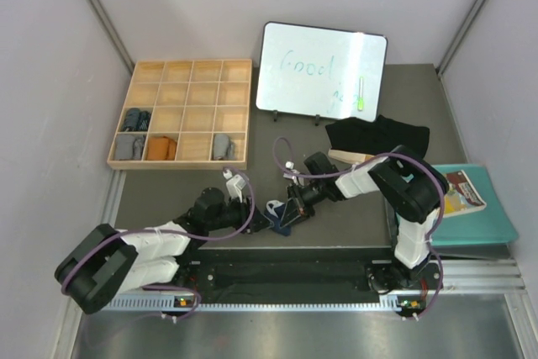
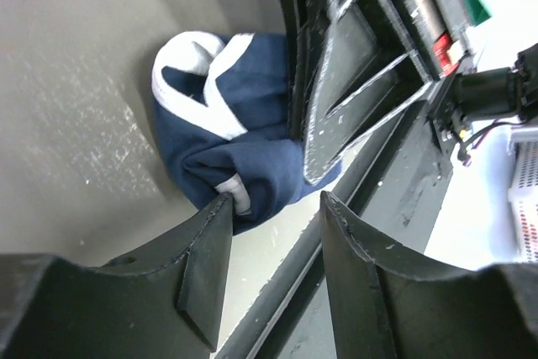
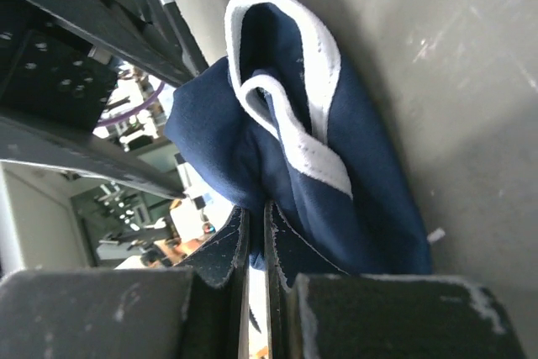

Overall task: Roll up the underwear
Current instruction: Roll the underwear to the center of the board.

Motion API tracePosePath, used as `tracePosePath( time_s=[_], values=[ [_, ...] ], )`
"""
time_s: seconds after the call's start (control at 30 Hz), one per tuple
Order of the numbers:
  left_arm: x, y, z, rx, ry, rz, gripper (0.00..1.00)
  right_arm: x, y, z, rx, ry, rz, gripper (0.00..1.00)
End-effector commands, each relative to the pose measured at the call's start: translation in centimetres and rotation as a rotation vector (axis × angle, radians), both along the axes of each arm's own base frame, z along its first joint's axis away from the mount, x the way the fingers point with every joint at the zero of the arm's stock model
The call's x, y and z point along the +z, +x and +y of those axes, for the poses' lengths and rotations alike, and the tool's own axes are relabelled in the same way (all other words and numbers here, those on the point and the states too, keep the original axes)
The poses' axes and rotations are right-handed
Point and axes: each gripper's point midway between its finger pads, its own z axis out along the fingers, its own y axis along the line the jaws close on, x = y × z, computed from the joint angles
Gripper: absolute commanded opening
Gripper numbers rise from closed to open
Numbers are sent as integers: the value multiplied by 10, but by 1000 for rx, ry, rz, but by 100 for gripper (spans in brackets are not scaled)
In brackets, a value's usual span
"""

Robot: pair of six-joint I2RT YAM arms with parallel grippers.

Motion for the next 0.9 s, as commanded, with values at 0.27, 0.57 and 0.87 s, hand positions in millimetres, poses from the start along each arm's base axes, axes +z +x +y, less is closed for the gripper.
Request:
tracePosePath(
  time_s=[0.27,0.57,0.87],
  values=[
    [-2,31,-5,83,64,-76,43,-40,20,-9,-62,-118,-11,0],
    [1,38,-12,76,64,-105,46,-45,20,-11,-55,-144,-9,0],
    [-11,36,-14,56,105,-67,8,-35,30,-10,-82,-160,-49,18]
  ],
)
